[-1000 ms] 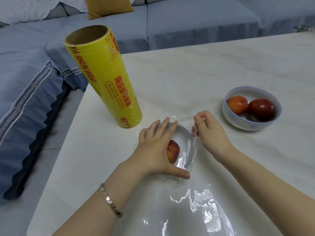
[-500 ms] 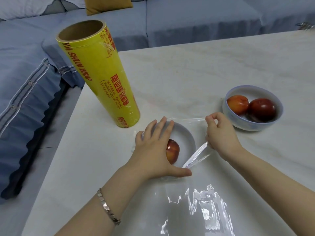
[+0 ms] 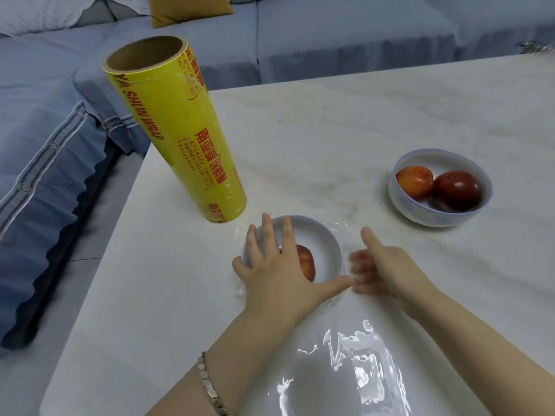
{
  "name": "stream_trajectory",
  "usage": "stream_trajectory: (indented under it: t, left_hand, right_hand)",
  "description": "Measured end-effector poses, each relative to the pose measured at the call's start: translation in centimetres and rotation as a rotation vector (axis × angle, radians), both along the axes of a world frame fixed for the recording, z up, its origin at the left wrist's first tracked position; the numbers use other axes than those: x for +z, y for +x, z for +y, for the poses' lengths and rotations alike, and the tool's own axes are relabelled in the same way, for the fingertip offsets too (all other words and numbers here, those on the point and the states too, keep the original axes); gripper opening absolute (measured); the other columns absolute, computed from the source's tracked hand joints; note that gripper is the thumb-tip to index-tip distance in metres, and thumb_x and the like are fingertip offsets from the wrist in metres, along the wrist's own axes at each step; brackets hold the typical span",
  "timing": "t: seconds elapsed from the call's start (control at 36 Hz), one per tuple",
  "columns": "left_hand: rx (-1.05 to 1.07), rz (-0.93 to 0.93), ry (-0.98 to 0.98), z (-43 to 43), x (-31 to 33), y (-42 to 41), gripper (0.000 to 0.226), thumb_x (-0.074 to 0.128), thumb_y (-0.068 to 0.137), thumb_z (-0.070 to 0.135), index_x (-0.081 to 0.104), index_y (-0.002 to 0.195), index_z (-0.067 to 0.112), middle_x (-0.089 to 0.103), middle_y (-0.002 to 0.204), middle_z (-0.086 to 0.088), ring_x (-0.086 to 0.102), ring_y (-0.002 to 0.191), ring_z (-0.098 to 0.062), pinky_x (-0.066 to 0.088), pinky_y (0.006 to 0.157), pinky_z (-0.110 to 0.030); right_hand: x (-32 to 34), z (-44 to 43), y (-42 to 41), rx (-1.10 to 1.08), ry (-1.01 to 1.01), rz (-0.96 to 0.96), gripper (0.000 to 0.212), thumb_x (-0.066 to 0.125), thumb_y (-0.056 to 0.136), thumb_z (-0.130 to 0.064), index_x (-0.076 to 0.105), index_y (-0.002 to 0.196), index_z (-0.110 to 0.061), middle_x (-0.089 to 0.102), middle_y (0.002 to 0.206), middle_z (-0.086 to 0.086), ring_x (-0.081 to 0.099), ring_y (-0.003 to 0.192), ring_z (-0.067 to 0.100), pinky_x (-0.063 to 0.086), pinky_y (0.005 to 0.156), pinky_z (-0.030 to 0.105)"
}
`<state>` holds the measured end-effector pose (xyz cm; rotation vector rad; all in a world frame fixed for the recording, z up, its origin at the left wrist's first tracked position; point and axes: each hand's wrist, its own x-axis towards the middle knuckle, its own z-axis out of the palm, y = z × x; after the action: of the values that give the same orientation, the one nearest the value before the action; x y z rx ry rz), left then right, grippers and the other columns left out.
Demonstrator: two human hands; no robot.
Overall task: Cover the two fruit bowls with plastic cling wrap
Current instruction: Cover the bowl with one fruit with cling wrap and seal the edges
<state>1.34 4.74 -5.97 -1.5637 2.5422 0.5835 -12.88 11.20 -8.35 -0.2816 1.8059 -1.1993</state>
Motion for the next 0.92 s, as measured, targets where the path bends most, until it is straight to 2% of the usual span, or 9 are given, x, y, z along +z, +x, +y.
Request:
stream_trajectory:
  t: [0.06, 0.17, 0.31, 0.39, 0.47, 0.61, 0.81, 0.86, 0.92]
  left_hand:
    - [-0.010, -0.024, 0.058, 0.2, 0.3, 0.3, 0.129, 0.052, 0.051, 0.088, -0.017, 0.145, 0.032, -0.031, 0.152, 0.001, -0.024, 0.141, -0.027, 0.006, 0.110, -0.053]
    - [-0.086, -0.075, 0.081, -0.3, 1.0, 1.9, 0.132, 0.064, 0.051, 0.080, -0.022, 0.142, 0.037, -0.032, 0.152, 0.003, -0.021, 0.141, -0.026, 0.007, 0.111, -0.047]
    - [-0.259, -0.045, 0.008, -1.6, 1.1, 2.8, 0.135, 0.066, 0.048, 0.079, -0.023, 0.141, 0.039, -0.033, 0.150, 0.011, -0.030, 0.140, -0.021, -0.008, 0.115, -0.047]
    - [-0.366, -0.008, -0.026, -2.3, 0.8, 2.5, 0.134, 0.065, 0.049, 0.080, -0.022, 0.142, 0.039, -0.029, 0.152, 0.012, -0.030, 0.140, -0.017, -0.012, 0.115, -0.048]
    - [-0.379, -0.024, -0.018, -2.3, 0.5, 2.0, 0.131, 0.061, 0.051, 0.082, -0.021, 0.143, 0.039, -0.027, 0.154, 0.009, -0.028, 0.141, -0.019, -0.007, 0.115, -0.052]
    - [-0.321, -0.005, -0.051, -1.8, 0.0, 1.8, 0.125, 0.060, 0.053, 0.082, -0.017, 0.143, 0.041, -0.024, 0.154, 0.010, -0.021, 0.142, -0.019, -0.002, 0.115, -0.053]
    - [-0.305, -0.017, -0.066, -1.9, -0.2, 1.8, 0.126, 0.058, 0.055, 0.082, -0.017, 0.144, 0.036, -0.024, 0.154, 0.012, -0.020, 0.142, -0.018, -0.001, 0.115, -0.053]
    - [-0.307, -0.020, -0.063, -2.0, -0.1, 1.9, 0.126, 0.058, 0.054, 0.083, -0.018, 0.144, 0.035, -0.024, 0.153, 0.012, -0.020, 0.142, -0.018, -0.001, 0.115, -0.053]
    - [-0.306, -0.020, -0.061, -2.0, -0.1, 1.9, 0.127, 0.058, 0.054, 0.083, -0.018, 0.144, 0.035, -0.024, 0.153, 0.013, -0.020, 0.142, -0.017, -0.001, 0.115, -0.052]
  right_hand:
    - [0.2, 0.5, 0.8, 0.055, 0.006, -0.063, 0.045, 0.049, 0.090, -0.043, 0.063, 0.076, -0.002, 0.056, 0.066, 0.010, 0.053, 0.054, 0.020, 0.051, 0.049, 0.025]
    - [0.2, -0.1, 1.3, 0.110, -0.102, -0.120, 0.033, 0.052, 0.090, -0.038, 0.062, 0.083, -0.007, 0.054, 0.066, 0.006, 0.049, 0.055, 0.016, 0.044, 0.056, 0.024]
    - [0.3, -1.3, 1.7, 0.094, -0.168, -0.071, 0.023, 0.055, 0.090, -0.029, 0.053, 0.073, -0.014, 0.049, 0.053, -0.003, 0.044, 0.048, 0.012, 0.037, 0.052, 0.023]
    - [0.6, -1.6, 1.8, 0.044, -0.205, 0.032, 0.025, 0.051, 0.093, -0.022, 0.049, 0.069, -0.013, 0.051, 0.059, -0.001, 0.046, 0.055, 0.014, 0.042, 0.063, 0.028]
    - [0.7, -1.8, 2.3, -0.012, -0.221, 0.248, 0.023, 0.047, 0.093, -0.023, 0.047, 0.071, -0.016, 0.054, 0.063, 0.001, 0.049, 0.059, 0.016, 0.045, 0.072, 0.035]
    - [0.8, -2.0, 3.2, -0.052, -0.233, 0.538, 0.022, 0.038, 0.096, -0.029, 0.037, 0.075, -0.024, 0.053, 0.063, 0.004, 0.050, 0.063, 0.025, 0.039, 0.065, 0.035]
    - [1.2, -1.5, 2.9, -0.091, -0.271, 0.607, 0.023, 0.037, 0.096, -0.030, 0.035, 0.073, -0.027, 0.048, 0.057, 0.007, 0.053, 0.063, 0.035, 0.043, 0.062, 0.039]
    - [1.0, -1.1, 2.4, -0.092, -0.249, 0.613, 0.023, 0.038, 0.096, -0.028, 0.036, 0.073, -0.026, 0.047, 0.054, 0.007, 0.051, 0.054, 0.025, 0.042, 0.058, 0.035]
    - [0.8, -0.8, 1.8, -0.093, -0.237, 0.598, 0.019, 0.038, 0.096, -0.025, 0.039, 0.078, -0.021, 0.046, 0.050, 0.006, 0.045, 0.040, 0.012, 0.038, 0.050, 0.025]
